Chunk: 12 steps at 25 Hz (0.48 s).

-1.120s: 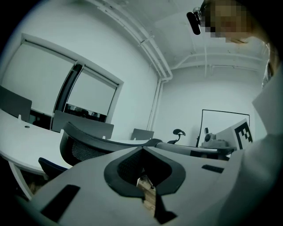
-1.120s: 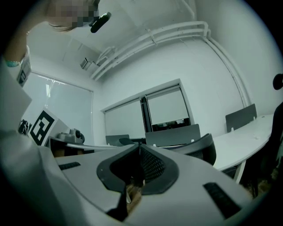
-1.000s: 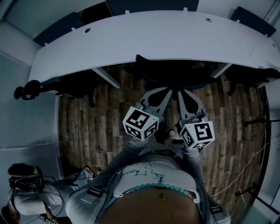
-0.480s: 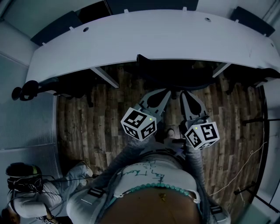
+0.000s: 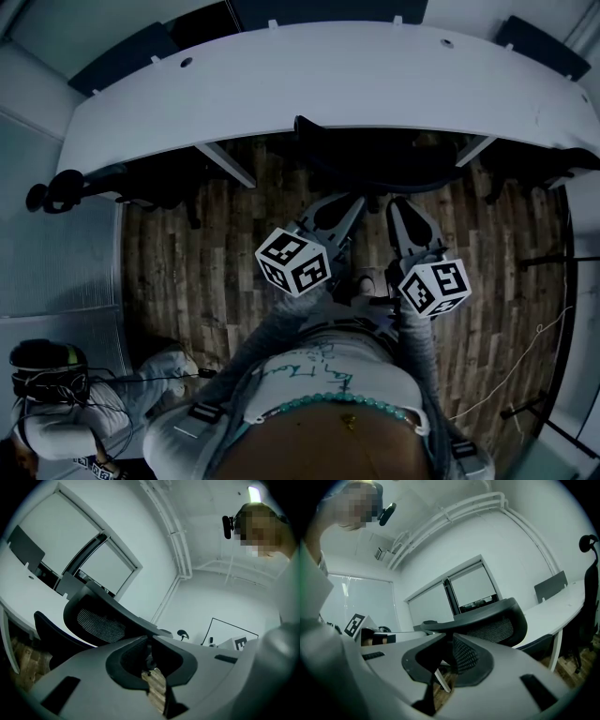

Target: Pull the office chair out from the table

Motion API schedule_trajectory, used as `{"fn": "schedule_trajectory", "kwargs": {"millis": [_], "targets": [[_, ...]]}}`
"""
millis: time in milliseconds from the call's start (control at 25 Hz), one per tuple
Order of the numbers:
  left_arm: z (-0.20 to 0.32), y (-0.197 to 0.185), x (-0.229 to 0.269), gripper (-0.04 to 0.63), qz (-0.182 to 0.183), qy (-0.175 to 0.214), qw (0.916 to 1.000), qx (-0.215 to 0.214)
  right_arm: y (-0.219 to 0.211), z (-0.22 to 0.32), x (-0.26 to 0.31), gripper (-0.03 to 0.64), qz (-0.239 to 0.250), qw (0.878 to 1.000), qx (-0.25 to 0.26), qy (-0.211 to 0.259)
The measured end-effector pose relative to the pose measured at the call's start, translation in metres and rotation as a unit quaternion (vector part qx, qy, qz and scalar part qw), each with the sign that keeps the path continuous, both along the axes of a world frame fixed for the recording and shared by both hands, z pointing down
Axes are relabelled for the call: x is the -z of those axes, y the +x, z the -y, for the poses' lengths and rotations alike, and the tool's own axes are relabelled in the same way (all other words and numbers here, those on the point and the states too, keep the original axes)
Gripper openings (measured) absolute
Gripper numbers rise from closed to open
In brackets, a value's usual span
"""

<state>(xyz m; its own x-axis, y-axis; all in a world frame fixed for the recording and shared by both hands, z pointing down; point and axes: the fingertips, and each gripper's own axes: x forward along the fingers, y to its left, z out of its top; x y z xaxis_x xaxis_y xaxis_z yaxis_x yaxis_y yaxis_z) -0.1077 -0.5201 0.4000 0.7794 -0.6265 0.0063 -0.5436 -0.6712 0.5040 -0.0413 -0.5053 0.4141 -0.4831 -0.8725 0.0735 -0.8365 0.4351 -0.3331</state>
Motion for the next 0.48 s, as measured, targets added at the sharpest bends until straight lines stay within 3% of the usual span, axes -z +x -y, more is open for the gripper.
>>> {"fn": "schedule_trajectory", "kwargs": {"millis": [40, 120, 480], "targets": [[0.000, 0.001, -0.001, 0.030, -0.003, -0.004, 1.0000, 0.001, 0.001, 0.000, 0.000, 0.038, 0.006, 1.000, 0.003, -0.001], [0.000, 0.003, -0.003, 0.099, -0.010, -0.014, 0.9999, -0.001, 0.000, 0.000, 0.000, 0.132, 0.023, 1.000, 0.012, -0.008], [0.015, -0.006, 0.003, 0.220, -0.092, -0.050, 0.9944, 0.016, -0.001, 0.012, 0.013, 0.243, 0.123, 0.992, 0.018, -0.014]]}}
